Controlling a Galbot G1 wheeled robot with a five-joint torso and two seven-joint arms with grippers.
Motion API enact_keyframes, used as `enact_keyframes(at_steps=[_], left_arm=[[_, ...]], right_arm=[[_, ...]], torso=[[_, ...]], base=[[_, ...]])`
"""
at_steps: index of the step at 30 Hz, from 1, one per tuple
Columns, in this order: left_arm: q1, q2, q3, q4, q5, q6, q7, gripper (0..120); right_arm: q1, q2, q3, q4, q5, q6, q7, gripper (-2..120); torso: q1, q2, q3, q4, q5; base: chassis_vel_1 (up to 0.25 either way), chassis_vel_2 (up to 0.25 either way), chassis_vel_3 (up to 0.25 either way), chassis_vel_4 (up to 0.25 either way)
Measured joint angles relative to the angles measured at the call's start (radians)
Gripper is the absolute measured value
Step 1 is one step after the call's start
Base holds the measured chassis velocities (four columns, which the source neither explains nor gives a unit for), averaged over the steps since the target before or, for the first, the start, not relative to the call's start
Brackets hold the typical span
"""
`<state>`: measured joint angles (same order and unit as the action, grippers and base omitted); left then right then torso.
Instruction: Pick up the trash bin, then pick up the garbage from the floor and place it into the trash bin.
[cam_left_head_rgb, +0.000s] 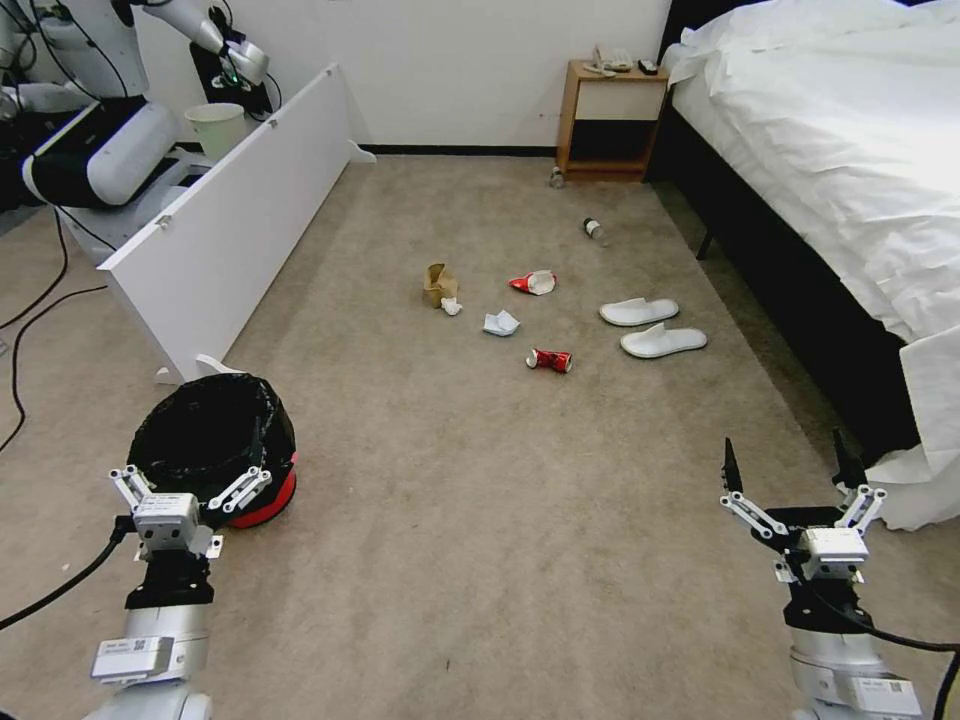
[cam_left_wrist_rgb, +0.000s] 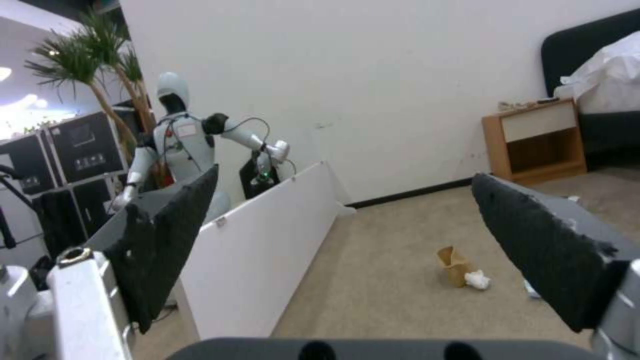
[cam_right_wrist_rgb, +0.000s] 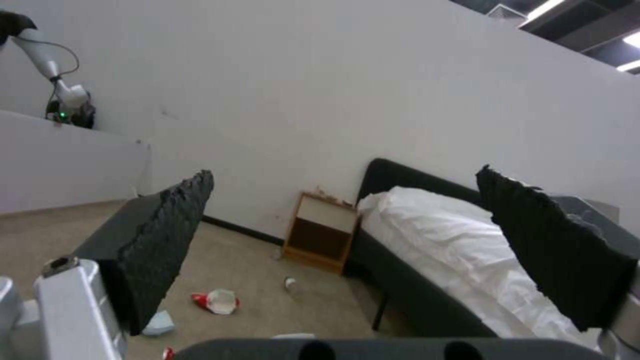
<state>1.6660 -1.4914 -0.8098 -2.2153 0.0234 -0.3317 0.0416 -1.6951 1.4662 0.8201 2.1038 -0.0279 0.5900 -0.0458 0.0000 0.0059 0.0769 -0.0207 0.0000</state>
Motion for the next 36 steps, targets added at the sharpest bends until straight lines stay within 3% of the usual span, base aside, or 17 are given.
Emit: enact_keyframes(at_steps=[36], left_arm=[[-0.012, 0.009, 0.003, 0.014, -0.005, 0.002, 0.000, 100]], right_arm=[[0.004, 0.015, 0.004, -0.005, -0.020, -0.006, 0.000, 100]], torso=[[0.000, 0.000, 0.000, 0.0000, 0.0000]], base=[[-0.001, 0.001, 0.001, -0.002]])
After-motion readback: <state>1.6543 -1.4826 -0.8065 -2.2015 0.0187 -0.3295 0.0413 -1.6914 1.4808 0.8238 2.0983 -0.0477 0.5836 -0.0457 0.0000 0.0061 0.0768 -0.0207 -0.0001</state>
